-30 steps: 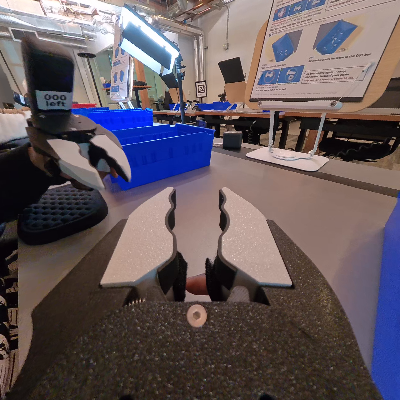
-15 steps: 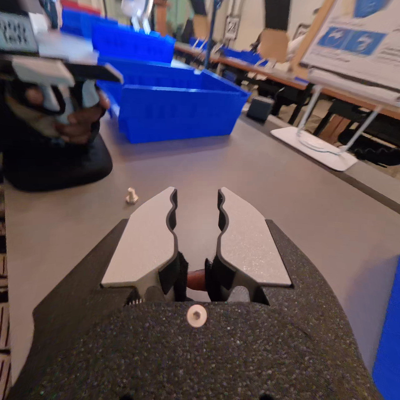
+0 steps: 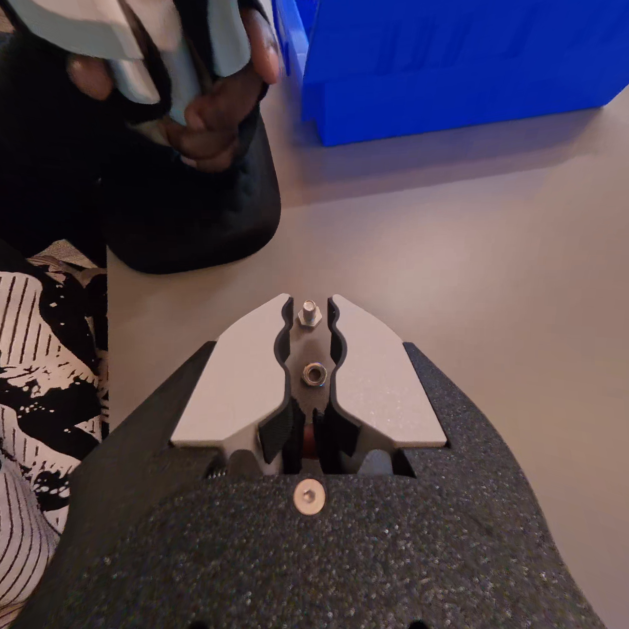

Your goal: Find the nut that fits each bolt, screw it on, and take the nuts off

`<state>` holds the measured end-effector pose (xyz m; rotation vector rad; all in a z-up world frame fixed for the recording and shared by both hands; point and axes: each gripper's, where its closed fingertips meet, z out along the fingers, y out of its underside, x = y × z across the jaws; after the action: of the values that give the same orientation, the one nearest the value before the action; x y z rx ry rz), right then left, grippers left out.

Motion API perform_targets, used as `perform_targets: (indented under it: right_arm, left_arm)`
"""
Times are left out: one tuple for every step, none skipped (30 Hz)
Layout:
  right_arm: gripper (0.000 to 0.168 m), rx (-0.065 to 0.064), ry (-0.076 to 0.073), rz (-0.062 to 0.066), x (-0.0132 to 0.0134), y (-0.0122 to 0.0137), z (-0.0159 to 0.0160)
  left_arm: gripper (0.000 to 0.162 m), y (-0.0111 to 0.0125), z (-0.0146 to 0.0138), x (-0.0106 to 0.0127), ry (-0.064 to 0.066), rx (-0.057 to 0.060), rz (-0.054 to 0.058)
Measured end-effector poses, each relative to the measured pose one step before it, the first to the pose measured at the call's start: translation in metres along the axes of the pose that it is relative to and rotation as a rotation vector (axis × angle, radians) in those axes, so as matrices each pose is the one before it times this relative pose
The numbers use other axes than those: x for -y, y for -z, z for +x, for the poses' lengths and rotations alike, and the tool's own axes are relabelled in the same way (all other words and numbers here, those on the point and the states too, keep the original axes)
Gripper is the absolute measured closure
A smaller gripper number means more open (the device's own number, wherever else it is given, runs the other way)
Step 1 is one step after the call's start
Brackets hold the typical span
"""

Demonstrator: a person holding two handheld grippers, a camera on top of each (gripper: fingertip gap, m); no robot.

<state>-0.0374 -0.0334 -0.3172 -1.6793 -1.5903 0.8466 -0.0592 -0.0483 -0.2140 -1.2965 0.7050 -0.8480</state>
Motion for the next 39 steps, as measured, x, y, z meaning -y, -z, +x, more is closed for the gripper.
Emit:
perform_targets:
  right_arm:
    - [0.149, 0.0048, -0.0058, -0.0189, -0.00243, -0.00196, 0.00005]
    - [0.149, 0.0036, -0.0027, -0.0225, -0.00278, -0.00212, -0.00017]
    - [0.15, 0.0046, 0.0002, -0.0216, -0.00254, -0.00225, -0.00049]
    - [0.155, 0.0037, 0.0019, -0.0138, -0.00137, -0.00197, -0.00051]
    - [0.16, 0.0001, 0.0027, -0.0026, 0.00013, -0.00135, -0.00026]
    - [0.16, -0.0009, 0.0032, 0.0059, 0.00108, -0.00066, -0.00018]
    - [0.16, 0.0006, 0.0025, 0.0103, 0.00161, 0.00003, -0.0004]
    - [0.16, 0.0008, 0.0003, 0.0136, 0.00178, 0.00096, -0.00015]
    - [0.16, -0.0031, -0.0032, 0.0205, 0.00266, 0.00206, 0.00063]
    - [0.16, -0.0054, -0.0076, 0.0318, 0.00412, 0.00331, 0.00118]
    - [0.16, -0.0045, -0.0121, 0.0393, 0.00522, 0.00453, 0.00144]
    - [0.16, -0.0028, -0.0144, 0.0359, 0.00512, 0.00523, 0.0013]
    - [0.16, -0.0028, -0.0113, 0.0313, 0.00495, 0.00585, 0.00112]
    - [0.16, -0.0031, -0.0048, 0.0317, 0.00565, 0.00665, 0.00052]
    - [0.16, -0.0006, 0.0014, 0.033, 0.00678, 0.00728, -0.00039]
    - [0.16, 0.0015, 0.0057, 0.0339, 0.00787, 0.0075, -0.0013]
    - [0.16, 0.0035, 0.008, 0.0335, 0.00874, 0.00749, -0.00203]
    - [0.16, 0.0082, 0.0102, 0.0293, 0.00889, 0.00691, -0.00284]
    - [0.16, 0.014, 0.0135, 0.022, 0.00827, 0.00604, -0.00405]
    - [0.16, 0.0173, 0.0183, 0.0132, 0.00719, 0.00489, -0.0048]
    - [0.16, 0.0175, 0.0222, 0.0041, 0.00575, 0.0036, -0.00505]
    - [0.16, 0.0151, 0.0248, -0.0047, 0.00423, 0.00231, -0.00468]
    - [0.16, 0.0117, 0.0251, -0.0125, 0.0025, 0.0011, -0.00409]
    - [0.16, 0.0109, 0.0241, -0.0189, 0.00112, 0.00032, -0.00355]
    - [0.16, 0.0109, 0.0218, -0.0208, 0.00011, -0.00042, -0.00325]
    - [0.16, 0.0114, 0.0178, -0.0187, -0.0003, -0.00088, -0.00287]
    - [0.16, 0.0123, 0.0125, -0.0155, -0.00054, -0.00131, -0.00259]
    - [0.16, 0.0112, 0.0074, -0.0113, -0.00059, -0.00156, -0.00205]
    - [0.16, 0.007, 0.0033, -0.006, -0.00009, -0.00154, -0.00123]
    - [0.16, 0.0019, 0.0004, -0.0008, 0.00042, -0.00138, -0.00032]
    - [0.16, -0.0001, -0.0011, 0.0018, 0.00062, -0.00104, 0.00007]
    - [0.16, -0.0015, -0.0019, 0.0037, 0.00085, -0.00063, 0.00025]
    - [0.16, -0.0017, -0.0024, 0.0053, 0.00101, -0.00042, 0.00031]
    - [0.16, 0.0001, -0.0021, 0.0029, 0.00055, -0.00043, 0.00008]
    - [0.16, -0.0009, -0.0012, -0.0026, -0.0003, -0.00044, 0.00009]
    - [0.16, -0.0032, 0.0012, -0.0074, -0.00107, -0.0005, 0.00047]
    - [0.16, -0.0026, 0.003, -0.0076, -0.00118, -0.00045, 0.00031]
    - [0.16, 0.0002, 0.002, -0.0041, -0.00064, -0.0002, 0.00004]
    - [0.16, 0.0024, -0.0009, -0.0006, -0.00016, -0.00007, -0.00017]
  left_arm:
    - [0.117, 0.00012, 0.00011, 0.00011, -0.0017, 0.0008, 0.0014]
    - [0.117, 0.0001, 0.00009, 0.00006, -0.0009, 0.0008, 0.0011]
    - [0.117, 0.00009, 0.0, 0.00003, 0.0, 0.0002, 0.0008]
    - [0.117, 0.0, 0.00017, 0.0001, -0.0001, -0.0007, 0.0007]
    - [0.117, 0.00005, 0.00012, -0.00007, -0.0004, -0.0005, 0.0002]
    - [0.117, -0.00003, 0.00021, -0.00008, -0.0011, -0.0002, -0.0005]
    - [0.117, -0.0002, 0.0003, -0.00027, -0.0022, -0.0002, -0.0016]
    - [0.117, -0.00032, 0.00032, -0.00047, -0.0028, -0.0006, -0.003]
    - [0.117, -0.00038, 0.00046, -0.00058, -0.0038, 0.0004, -0.0044]
    - [0.117, -0.00061, 0.00025, -0.00078, -0.0053, 0.0022, -0.0071]
    - [0.117, -0.00099, 0.0, -0.00131, -0.0061, 0.0063, -0.012]
    - [0.117, -0.00155, 0.00006, -0.00188, -0.0095, 0.0074, -0.0166]
    - [0.117, -0.00214, 0.00048, -0.00239, -0.0142, 0.0085, -0.0219]
    - [0.117, -0.00281, 0.00043, -0.00317, -0.0185, 0.0129, -0.0291]
    - [0.117, -0.00326, 0.00089, -0.00365, -0.0249, 0.0147, -0.0347]
    - [0.117, -0.00363, 0.00259, -0.00401, -0.0304, 0.0054, -0.0371]
    - [0.117, -0.0037, 0.00362, -0.00338, -0.028, -0.0015, -0.0344]
    - [0.117, -0.0035, 0.00345, -0.00266, -0.0193, -0.0027, -0.028]
    - [0.117, -0.00334, 0.0039, -0.00165, -0.0124, -0.0088, -0.0213]
    - [0.117, -0.003, 0.00427, -0.00057, -0.0054, -0.0149, -0.0139]
    - [0.118, -0.00281, 0.00399, 0.00018, 0.0002, -0.016, -0.0088]
    - [0.119, -0.00255, 0.00396, 0.00163, 0.0065, -0.0164, 0.003]
    - [0.12, -0.00249, 0.00505, 0.00278, 0.0136, -0.0247, 0.0156]
    - [0.123, -0.00239, 0.00511, 0.00235, 0.0116, -0.0278, 0.016]
    - [0.125, -0.00171, 0.00239, -0.00018, -0.0065, -0.0095, -0.002]
    - [0.127, -0.00102, 0.00098, -0.00114, -0.0128, -0.001, -0.0104]
    - [0.128, -0.00052, 0.0019, -0.00049, -0.0079, -0.0092, -0.0051]
    - [0.13, -0.00038, 0.00178, -0.00026, -0.0057, -0.0094, -0.002]
    - [0.131, -0.00011, 0.00087, 0.00008, -0.0038, -0.0032, 0.0004]
    - [0.133, -0.00023, 0.00053, 0.0001, -0.003, -0.0015, 0.0008]
    - [0.134, -0.00022, 0.00043, -0.00022, -0.0021, -0.0015, -0.0008]
    - [0.136, -0.00021, -0.00018, -0.00047, 0.0003, 0.0015, -0.0024]
    - [0.136, -0.00032, -0.00063, -0.00065, 0.0029, 0.0037, -0.0035]
    - [0.138, -0.00024, -0.0001, -0.00048, 0.0016, 0.0001, -0.0031]
    - [0.139, -0.00024, 0.00023, -0.00032, -0.0007, -0.0016, -0.0014]
    - [0.14, 0.00006, -0.00011, -0.00001, -0.0006, 0.0012, -0.0001]
    - [0.141, -0.00005, -0.00016, -0.00025, 0.0006, 0.0011, -0.0003]
    - [0.142, -0.00006, -0.00007, -0.0002, 0.001, -0.0002, -0.0007]
    - [0.143, -0.00009, -0.00006, -0.00028, 0.0008, 0.0, -0.0014]
